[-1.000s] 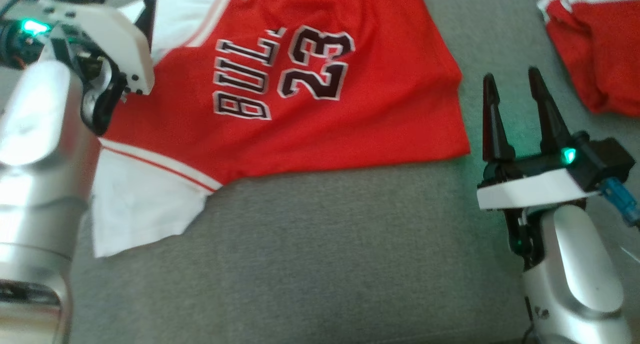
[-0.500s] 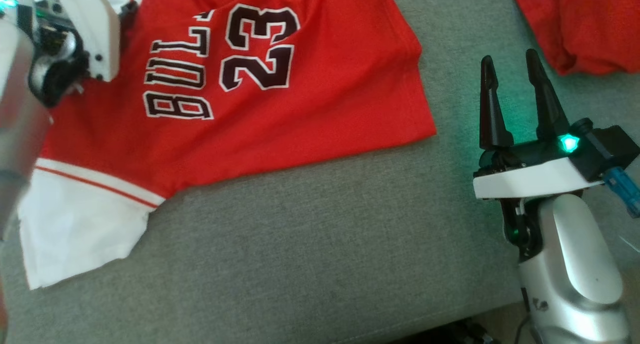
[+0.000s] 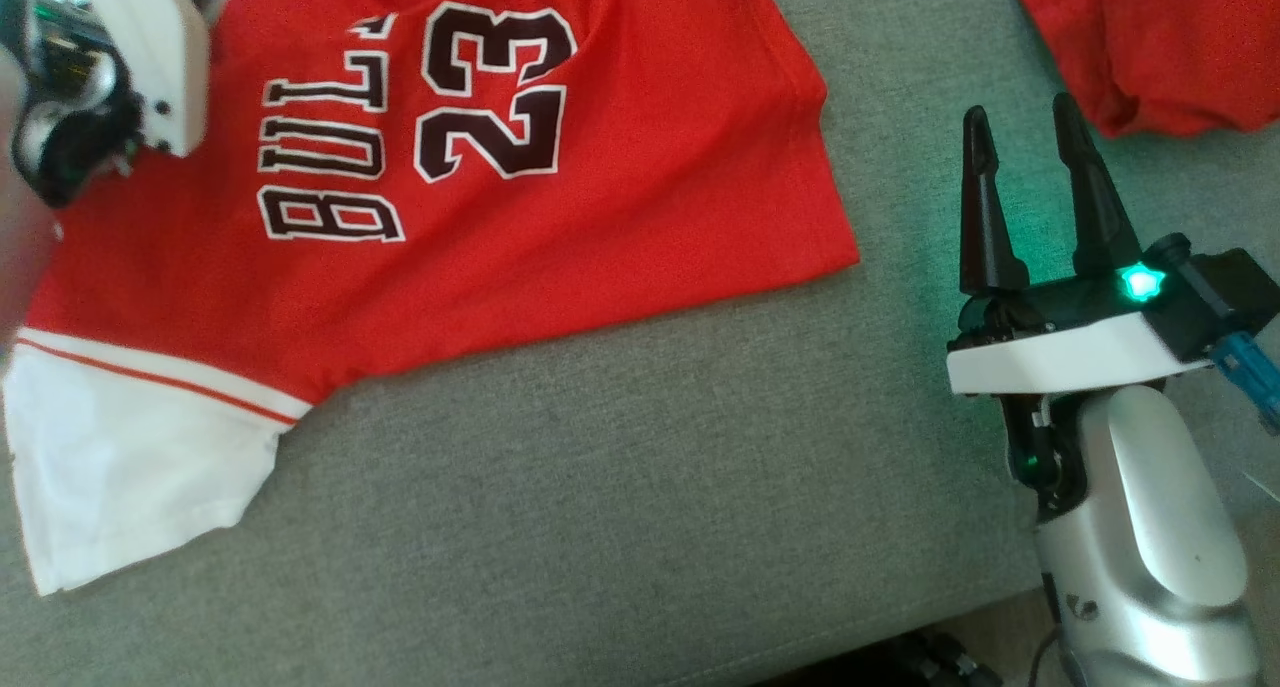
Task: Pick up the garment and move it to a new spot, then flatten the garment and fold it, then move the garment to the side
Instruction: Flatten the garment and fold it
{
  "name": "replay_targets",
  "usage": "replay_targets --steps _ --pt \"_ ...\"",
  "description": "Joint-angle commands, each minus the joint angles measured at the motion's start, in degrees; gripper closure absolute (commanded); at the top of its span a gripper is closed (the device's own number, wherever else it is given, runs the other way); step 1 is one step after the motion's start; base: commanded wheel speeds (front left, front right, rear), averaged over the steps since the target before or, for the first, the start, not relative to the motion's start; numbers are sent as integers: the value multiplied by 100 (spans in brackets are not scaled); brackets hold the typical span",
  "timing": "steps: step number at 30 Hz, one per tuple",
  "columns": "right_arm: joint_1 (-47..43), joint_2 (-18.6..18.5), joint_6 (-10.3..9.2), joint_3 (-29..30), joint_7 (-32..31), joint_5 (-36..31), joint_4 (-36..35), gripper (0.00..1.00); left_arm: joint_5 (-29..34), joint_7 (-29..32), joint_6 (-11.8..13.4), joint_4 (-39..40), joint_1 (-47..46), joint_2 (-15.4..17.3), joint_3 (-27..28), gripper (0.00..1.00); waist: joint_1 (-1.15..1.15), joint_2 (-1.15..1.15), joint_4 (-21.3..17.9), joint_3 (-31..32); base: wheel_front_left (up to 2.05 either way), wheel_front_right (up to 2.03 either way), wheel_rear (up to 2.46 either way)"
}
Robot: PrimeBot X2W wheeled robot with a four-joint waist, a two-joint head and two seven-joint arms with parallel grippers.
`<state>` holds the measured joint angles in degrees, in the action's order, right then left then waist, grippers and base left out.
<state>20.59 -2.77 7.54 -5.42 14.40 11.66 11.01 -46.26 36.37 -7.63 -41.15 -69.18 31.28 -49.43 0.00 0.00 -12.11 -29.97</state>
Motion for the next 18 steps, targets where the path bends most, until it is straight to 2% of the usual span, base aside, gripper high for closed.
replay_targets --steps 1,9,15,16,17,18 --pt "71 -10 -5 -147 60 50 -210 0 293 -368 67 -102 -437 358 133 100 0 0 -22 -44 0 0 0" --pt "193 -10 -5 -231 60 128 -257 0 1466 -2311 669 -763 -1387 377 -7 100 0 0 -171 -266 0 0 0" --pt "220 -10 -5 -229 60 168 -270 0 1768 -2947 879 -1293 -1705 232 -97 100 0 0 -213 -326 0 0 0" --pt "222 -10 -5 -222 60 171 -272 0 1827 -3084 965 -1386 -1759 204 -109 95 0 0 -210 -332 0 0 0" --pt "225 -10 -5 -213 60 174 -271 0 1875 -3244 1063 -1476 -1811 174 -107 18 0 0 -199 -334 0 0 0" --pt "226 -10 -5 -203 60 174 -269 0 1887 -3348 1119 -1582 -1830 124 -104 0 0 0 -181 -328 0 0 0"
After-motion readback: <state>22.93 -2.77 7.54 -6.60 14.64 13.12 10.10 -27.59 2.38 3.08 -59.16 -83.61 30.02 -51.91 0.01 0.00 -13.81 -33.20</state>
